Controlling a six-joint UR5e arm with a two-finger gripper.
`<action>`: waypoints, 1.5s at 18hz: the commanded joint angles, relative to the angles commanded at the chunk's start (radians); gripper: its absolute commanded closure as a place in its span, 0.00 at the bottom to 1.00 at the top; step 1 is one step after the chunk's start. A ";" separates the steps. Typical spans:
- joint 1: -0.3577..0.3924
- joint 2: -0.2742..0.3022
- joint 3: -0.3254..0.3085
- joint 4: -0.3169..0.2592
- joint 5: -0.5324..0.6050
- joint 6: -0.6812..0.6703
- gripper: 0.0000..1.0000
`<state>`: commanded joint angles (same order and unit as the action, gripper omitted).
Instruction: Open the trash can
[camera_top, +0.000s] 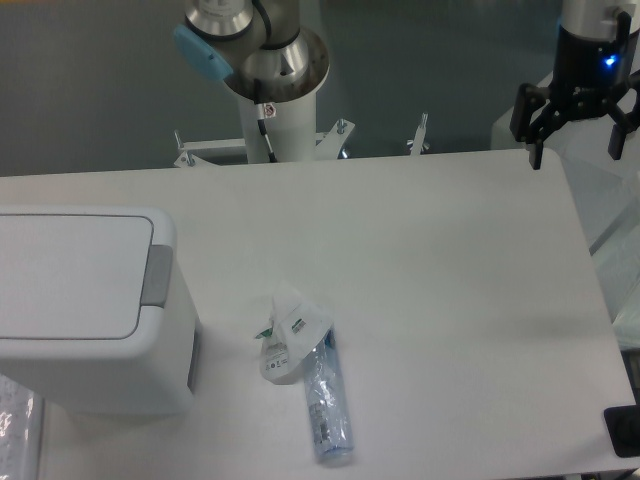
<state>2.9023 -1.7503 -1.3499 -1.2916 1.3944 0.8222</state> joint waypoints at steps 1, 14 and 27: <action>0.000 0.000 0.000 0.000 0.000 0.000 0.00; -0.006 -0.002 -0.009 0.009 0.002 -0.009 0.00; -0.074 -0.015 -0.052 0.011 -0.055 -0.222 0.00</action>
<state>2.8287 -1.7656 -1.4020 -1.2809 1.3392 0.6000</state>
